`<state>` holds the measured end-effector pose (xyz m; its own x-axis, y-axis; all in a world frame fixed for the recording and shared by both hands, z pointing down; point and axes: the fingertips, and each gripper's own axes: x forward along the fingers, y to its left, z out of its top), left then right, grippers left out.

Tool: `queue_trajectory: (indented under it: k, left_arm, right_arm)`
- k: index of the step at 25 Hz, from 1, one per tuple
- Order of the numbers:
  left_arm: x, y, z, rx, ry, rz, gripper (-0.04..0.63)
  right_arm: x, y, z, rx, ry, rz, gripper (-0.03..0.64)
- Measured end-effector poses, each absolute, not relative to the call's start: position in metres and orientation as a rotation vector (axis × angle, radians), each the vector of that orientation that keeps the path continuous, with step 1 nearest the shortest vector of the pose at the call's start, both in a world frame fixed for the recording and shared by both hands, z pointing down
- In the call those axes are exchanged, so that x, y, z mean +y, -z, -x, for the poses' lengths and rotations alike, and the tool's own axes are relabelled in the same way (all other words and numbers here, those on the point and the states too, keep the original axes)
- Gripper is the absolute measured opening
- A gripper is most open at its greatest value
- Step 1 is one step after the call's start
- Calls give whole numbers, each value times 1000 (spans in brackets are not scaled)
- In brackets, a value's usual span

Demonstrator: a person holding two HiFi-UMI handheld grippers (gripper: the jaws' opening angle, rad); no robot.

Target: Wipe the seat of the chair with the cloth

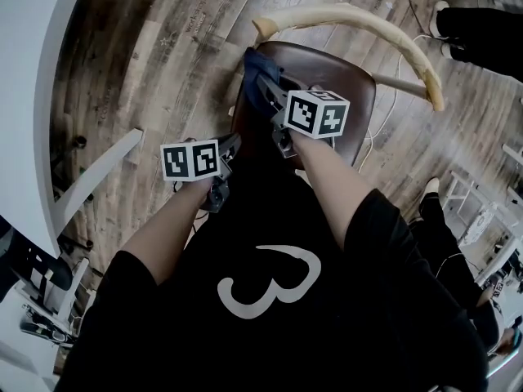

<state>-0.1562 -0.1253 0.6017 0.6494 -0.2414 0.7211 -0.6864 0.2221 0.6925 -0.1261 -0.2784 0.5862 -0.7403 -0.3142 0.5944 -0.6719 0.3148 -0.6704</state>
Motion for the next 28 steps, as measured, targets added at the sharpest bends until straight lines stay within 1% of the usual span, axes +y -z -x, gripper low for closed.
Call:
queue_trajectory:
  k: [3,14,23,28]
  left_arm:
    - [-127,-610,158,-870,-355,-1328,12]
    - [-129,-616,151,-829,-366,-1382,12]
    - [-122,-615,149,-822,-328,-1357,12]
    - [-122,-617,153,-836,-327,-1345,12]
  right_arm:
    - [-288,-595,125,-2215,-1437,-923,54]
    - [-286,-622,119,-2171,-1367,-938,54]
    - [-296,-635,109,-2125,-1238,-936,54]
    - [-298,-641,102,-2088,-1284,-972,54]
